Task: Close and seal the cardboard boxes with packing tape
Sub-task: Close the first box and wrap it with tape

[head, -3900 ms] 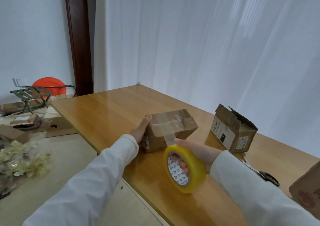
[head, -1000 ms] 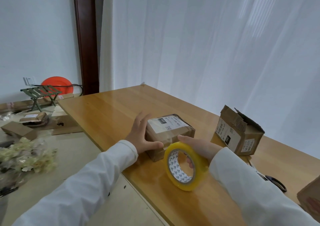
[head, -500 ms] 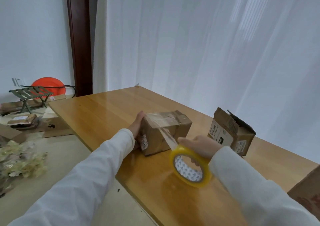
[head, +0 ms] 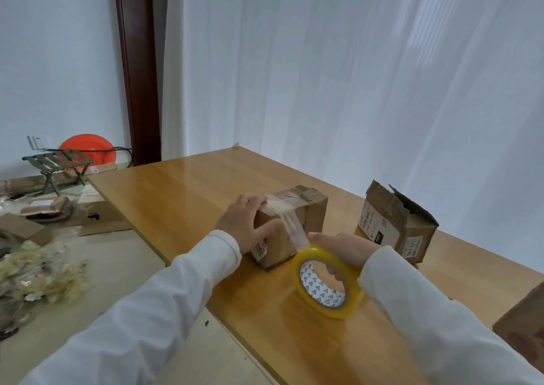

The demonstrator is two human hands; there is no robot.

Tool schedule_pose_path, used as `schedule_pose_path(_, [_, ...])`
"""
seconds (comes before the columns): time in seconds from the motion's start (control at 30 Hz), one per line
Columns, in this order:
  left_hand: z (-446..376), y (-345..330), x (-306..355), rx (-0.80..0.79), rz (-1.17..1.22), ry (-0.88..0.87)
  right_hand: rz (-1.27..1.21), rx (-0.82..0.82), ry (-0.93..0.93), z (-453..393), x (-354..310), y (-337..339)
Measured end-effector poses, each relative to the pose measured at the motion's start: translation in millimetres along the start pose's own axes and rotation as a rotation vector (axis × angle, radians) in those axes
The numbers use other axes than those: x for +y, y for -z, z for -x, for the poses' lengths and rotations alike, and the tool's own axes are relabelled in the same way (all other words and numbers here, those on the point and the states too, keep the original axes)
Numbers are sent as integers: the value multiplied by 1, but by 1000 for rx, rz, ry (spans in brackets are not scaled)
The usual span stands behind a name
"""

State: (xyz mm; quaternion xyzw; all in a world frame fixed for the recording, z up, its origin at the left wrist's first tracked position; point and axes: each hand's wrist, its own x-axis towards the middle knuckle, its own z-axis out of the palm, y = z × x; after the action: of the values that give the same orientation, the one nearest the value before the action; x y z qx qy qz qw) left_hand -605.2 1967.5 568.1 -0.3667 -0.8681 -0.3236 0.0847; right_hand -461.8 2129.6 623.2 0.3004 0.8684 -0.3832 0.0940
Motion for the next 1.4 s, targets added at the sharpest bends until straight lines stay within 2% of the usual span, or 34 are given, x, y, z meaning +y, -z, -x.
schedule_pose_path(0.07, [-5, 0, -6, 32, 34, 68, -3, 50, 37, 4, -3, 5])
schedule_pose_path(0.17, [-16, -3, -2, 44, 214, 261, 55, 163, 79, 5, -19, 17])
schedule_pose_path(0.27, [-19, -12, 10, 9, 317, 428, 224, 157, 73, -4, -29, 18])
schedule_pose_path(0.37, [-17, -16, 15, 36, 333, 507, 299, 139, 25, -16, -30, 13])
schedule_pose_path(0.43, [-16, -17, 15, 40, 356, 548, 183, 69, -6, -16, -27, 16])
schedule_pose_path(0.57, [-20, -18, 10, 14, 401, 641, -244, -198, -37, 6, -19, 26])
schedule_pose_path(0.63, [-19, -20, 8, -30, 422, 707, -335, -229, -34, 5, -10, 25])
schedule_pose_path(0.7, [-15, -21, 7, -71, 409, 745, -282, -157, -82, -6, -3, 14])
schedule_pose_path(0.8, [-13, -19, 5, -131, 276, 694, 31, 43, -104, -23, 2, -1])
schedule_pose_path(0.83, [-14, -16, 3, -158, 201, 679, 60, 84, -88, -24, 0, -4])
schedule_pose_path(0.93, [-18, -4, -2, -194, -99, 616, 33, 57, -94, -25, -5, -7])
schedule_pose_path(1.03, [-25, 9, 10, -114, -332, 454, 18, 9, -106, -28, -4, -6])
schedule_pose_path(1.1, [-30, 8, 27, -43, -381, 263, -3, -22, -120, -30, -1, -3])
schedule_pose_path(1.17, [-34, -5, 41, -95, -331, 104, 17, -10, -111, -29, 1, -1])
schedule_pose_path(1.2, [-35, -13, 43, -175, -313, 93, 30, 4, -112, -30, 3, 0])
schedule_pose_path(1.27, [-38, -22, 38, -334, -297, 191, 39, 11, -114, -29, 7, 3])
schedule_pose_path(1.4, [-40, -19, 36, -431, -286, 323, 106, -33, -178, -15, 3, 13])
